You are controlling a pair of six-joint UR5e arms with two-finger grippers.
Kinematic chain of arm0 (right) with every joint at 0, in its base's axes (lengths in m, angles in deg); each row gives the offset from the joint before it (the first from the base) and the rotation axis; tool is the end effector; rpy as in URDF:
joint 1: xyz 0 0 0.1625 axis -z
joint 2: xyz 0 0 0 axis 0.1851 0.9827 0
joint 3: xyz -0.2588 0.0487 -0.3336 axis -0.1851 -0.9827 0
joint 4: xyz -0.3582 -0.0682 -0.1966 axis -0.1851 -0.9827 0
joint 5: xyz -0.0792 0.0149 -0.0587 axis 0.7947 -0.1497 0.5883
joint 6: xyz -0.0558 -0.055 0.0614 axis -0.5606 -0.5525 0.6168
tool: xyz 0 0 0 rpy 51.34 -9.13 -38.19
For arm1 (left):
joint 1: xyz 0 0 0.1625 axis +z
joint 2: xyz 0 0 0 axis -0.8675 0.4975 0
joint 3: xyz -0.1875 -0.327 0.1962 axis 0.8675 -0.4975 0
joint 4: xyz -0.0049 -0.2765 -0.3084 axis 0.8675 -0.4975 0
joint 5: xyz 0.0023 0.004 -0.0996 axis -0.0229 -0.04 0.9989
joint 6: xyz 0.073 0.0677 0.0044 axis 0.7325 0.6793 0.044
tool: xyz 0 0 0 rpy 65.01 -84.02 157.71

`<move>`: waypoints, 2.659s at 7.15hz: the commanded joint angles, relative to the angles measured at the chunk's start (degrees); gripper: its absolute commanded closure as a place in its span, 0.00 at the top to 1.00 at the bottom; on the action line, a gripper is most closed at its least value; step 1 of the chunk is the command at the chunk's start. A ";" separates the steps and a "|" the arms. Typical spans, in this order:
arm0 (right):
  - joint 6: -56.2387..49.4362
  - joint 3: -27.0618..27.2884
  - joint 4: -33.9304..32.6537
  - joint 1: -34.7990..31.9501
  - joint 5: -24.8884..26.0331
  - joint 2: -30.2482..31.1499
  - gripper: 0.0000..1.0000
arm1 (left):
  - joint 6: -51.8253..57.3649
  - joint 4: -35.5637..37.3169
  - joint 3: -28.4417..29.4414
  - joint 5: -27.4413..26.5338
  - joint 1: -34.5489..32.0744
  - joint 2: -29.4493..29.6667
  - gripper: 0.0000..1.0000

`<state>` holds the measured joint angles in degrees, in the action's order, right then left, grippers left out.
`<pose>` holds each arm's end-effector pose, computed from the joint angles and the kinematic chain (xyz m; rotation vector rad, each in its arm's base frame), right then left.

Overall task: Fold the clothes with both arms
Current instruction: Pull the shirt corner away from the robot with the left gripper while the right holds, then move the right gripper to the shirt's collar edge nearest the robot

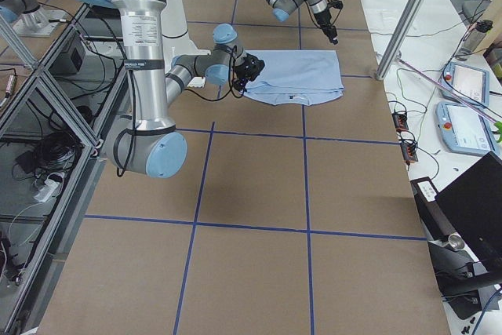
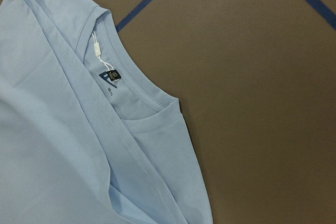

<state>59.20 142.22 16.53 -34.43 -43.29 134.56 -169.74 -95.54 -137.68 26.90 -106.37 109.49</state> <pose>-0.4049 -0.3183 0.3069 -0.0362 -1.0761 0.7022 0.4800 -0.6693 0.2885 0.3911 1.1826 -0.5375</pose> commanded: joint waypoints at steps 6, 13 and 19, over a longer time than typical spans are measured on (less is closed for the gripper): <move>0.21 -10.99 -0.68 8.30 6.08 -7.96 0.99 | -2.12 0.50 -10.83 3.68 1.29 -6.47 0.55; 0.12 -12.84 -2.18 8.47 5.99 -9.63 0.85 | -2.12 0.41 -10.74 3.59 2.17 -6.73 0.57; 0.12 -13.98 -4.45 7.77 5.82 -11.21 0.79 | -2.20 0.41 -10.74 3.68 2.43 -6.73 0.57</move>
<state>59.32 128.07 12.89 -26.50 -37.44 123.21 -171.94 -95.12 -148.42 30.57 -103.96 102.76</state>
